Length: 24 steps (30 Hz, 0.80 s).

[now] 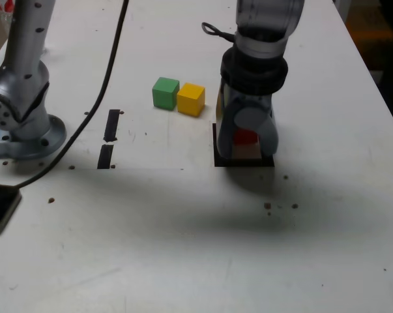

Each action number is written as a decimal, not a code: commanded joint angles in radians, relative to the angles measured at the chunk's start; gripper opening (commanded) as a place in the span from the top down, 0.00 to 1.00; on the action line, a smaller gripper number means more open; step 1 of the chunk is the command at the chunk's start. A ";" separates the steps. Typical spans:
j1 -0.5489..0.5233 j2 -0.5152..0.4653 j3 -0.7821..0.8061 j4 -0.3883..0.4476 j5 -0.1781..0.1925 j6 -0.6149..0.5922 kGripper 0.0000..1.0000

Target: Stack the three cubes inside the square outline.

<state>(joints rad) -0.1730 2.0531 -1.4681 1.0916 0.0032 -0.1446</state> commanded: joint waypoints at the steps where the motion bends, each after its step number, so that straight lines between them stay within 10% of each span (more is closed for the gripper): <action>1: -0.002 0.004 -0.001 -0.002 -0.002 -0.001 0.75; 24: -0.003 0.010 0.031 0.012 -0.047 0.011 0.30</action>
<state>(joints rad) -0.1739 2.0599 -1.4358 1.1053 -0.0433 -0.1358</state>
